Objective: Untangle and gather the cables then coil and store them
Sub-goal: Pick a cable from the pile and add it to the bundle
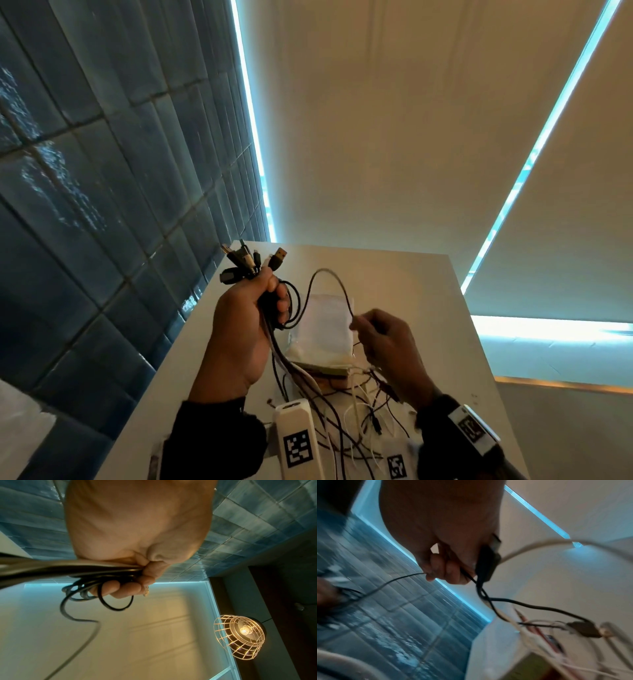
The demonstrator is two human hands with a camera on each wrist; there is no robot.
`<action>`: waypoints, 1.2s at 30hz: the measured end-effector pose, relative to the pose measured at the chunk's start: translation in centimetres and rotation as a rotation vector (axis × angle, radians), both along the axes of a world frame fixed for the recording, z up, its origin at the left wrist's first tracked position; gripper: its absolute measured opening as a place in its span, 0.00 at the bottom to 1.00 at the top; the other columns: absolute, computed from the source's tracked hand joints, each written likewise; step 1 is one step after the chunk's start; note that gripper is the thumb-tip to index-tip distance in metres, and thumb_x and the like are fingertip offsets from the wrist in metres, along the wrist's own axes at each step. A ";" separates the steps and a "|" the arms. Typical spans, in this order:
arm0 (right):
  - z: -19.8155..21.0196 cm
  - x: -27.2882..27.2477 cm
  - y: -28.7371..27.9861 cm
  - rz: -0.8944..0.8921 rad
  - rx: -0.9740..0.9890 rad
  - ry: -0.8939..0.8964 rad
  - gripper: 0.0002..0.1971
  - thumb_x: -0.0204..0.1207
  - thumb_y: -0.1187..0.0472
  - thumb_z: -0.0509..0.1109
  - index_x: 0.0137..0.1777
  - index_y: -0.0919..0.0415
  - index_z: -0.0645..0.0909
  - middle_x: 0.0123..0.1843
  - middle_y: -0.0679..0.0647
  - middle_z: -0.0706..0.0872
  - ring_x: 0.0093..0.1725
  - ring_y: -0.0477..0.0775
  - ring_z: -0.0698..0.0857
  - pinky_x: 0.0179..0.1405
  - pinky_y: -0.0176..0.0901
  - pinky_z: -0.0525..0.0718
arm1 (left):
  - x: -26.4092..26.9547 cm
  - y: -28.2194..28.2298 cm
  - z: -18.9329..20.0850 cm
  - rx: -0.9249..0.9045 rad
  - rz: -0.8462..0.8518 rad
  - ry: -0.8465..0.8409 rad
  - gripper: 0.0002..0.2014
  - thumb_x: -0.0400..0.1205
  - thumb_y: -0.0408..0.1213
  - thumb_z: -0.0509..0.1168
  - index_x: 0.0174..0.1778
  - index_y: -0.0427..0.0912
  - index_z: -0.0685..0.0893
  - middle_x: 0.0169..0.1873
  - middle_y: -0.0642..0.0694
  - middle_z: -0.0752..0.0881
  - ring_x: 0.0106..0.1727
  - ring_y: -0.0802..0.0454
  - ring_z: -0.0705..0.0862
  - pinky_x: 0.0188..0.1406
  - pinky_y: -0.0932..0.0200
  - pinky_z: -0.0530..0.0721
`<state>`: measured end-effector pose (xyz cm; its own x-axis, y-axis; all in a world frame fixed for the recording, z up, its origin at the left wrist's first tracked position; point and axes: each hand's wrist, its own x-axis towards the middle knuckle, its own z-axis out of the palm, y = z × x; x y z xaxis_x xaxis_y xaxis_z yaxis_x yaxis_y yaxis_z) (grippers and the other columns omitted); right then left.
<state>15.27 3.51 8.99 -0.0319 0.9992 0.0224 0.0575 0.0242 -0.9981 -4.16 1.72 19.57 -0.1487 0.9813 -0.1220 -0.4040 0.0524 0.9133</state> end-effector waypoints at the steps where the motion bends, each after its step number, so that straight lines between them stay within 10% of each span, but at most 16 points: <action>1: 1.4 -0.4 -0.2 0.019 0.046 0.070 0.09 0.81 0.61 0.68 0.43 0.66 0.84 0.26 0.50 0.75 0.23 0.44 0.68 0.21 0.34 0.68 | 0.4 0.0 -0.1 -0.016 0.000 0.011 0.16 0.87 0.37 0.54 0.31 0.42 0.71 0.27 0.45 0.78 0.27 0.52 0.75 0.29 0.57 0.70; 7: 5.5 -2.5 -1.1 0.196 0.237 0.183 0.11 0.80 0.62 0.69 0.37 0.64 0.83 0.24 0.42 0.76 0.23 0.42 0.66 0.22 0.33 0.65 | 2.4 0.0 -0.3 -0.065 -0.035 0.033 0.15 0.86 0.34 0.55 0.32 0.40 0.74 0.35 0.40 0.87 0.40 0.45 0.84 0.38 0.53 0.75; 13: 5.3 -2.6 -0.7 0.400 0.068 0.301 0.14 0.77 0.58 0.67 0.31 0.61 0.75 0.29 0.57 0.62 0.25 0.46 0.60 0.23 0.37 0.57 | 3.1 -0.1 -0.6 -0.029 -0.084 0.020 0.16 0.85 0.39 0.56 0.31 0.40 0.75 0.35 0.40 0.86 0.46 0.42 0.84 0.59 0.39 0.76; 23: 0.3 -1.4 -0.5 0.376 -0.020 0.164 0.17 0.80 0.52 0.65 0.31 0.57 0.78 0.27 0.67 0.62 0.24 0.49 0.59 0.23 0.40 0.55 | 2.6 -0.6 0.4 0.112 -0.112 -0.249 0.13 0.83 0.40 0.56 0.32 0.42 0.71 0.28 0.48 0.71 0.28 0.53 0.69 0.37 0.54 0.69; 27: -2.6 0.2 -0.4 0.270 -0.023 -0.010 0.18 0.82 0.54 0.67 0.33 0.62 0.81 0.21 0.43 0.71 0.23 0.40 0.66 0.25 0.29 0.65 | 1.2 -0.3 1.1 0.177 -0.078 -0.277 0.16 0.85 0.39 0.53 0.30 0.44 0.70 0.27 0.50 0.69 0.26 0.55 0.65 0.31 0.59 0.67; 36: -7.7 2.0 -0.2 0.150 -0.113 -0.296 0.16 0.83 0.61 0.66 0.32 0.63 0.84 0.22 0.42 0.79 0.25 0.35 0.74 0.31 0.28 0.70 | 0.0 -0.5 1.7 0.169 -0.030 -0.222 0.17 0.86 0.41 0.53 0.30 0.45 0.70 0.25 0.51 0.68 0.25 0.56 0.64 0.26 0.62 0.68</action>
